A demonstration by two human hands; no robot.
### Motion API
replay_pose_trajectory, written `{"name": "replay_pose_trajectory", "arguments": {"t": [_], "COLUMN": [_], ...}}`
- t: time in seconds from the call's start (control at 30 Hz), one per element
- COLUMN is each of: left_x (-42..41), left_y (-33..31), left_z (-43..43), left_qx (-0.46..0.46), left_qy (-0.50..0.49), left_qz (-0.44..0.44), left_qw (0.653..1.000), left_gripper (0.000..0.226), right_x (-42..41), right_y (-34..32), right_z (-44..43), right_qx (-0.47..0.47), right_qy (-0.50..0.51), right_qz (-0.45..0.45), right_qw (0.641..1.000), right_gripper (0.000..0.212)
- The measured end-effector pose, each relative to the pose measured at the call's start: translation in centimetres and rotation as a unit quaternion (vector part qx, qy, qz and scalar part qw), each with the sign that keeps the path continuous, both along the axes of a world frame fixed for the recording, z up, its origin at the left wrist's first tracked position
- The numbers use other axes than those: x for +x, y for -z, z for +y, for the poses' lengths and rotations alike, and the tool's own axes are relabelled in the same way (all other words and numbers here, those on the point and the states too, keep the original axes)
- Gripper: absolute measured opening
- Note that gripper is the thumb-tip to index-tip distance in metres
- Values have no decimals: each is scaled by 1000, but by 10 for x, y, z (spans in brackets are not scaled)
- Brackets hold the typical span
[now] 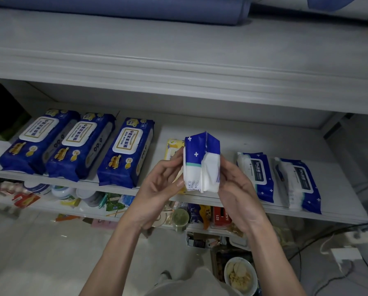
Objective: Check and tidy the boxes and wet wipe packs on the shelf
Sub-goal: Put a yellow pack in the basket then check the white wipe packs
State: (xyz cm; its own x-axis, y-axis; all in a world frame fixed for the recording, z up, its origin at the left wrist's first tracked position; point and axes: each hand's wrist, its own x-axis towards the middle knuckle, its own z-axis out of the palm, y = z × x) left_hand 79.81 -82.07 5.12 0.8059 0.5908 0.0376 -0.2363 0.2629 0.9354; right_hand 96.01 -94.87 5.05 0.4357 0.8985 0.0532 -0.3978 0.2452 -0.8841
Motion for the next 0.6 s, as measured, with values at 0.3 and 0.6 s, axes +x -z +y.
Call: {"name": "replay_pose_trajectory", "arguments": {"t": [0.3, 0.6], "left_x": [5, 34], "left_y": [-5, 6], "left_z": [-5, -15], "left_qx": [34, -33], "left_qy": [-69, -119], "left_qz": [31, 103], "left_qw": [997, 987], "left_gripper": [33, 19], "right_x": [2, -14], "right_y": [9, 16], "right_z": [-5, 10], "right_qx": [-62, -166], "right_qy": [52, 181], "right_qz": [-53, 12], "right_qw": [995, 969], "right_gripper": [34, 28]}}
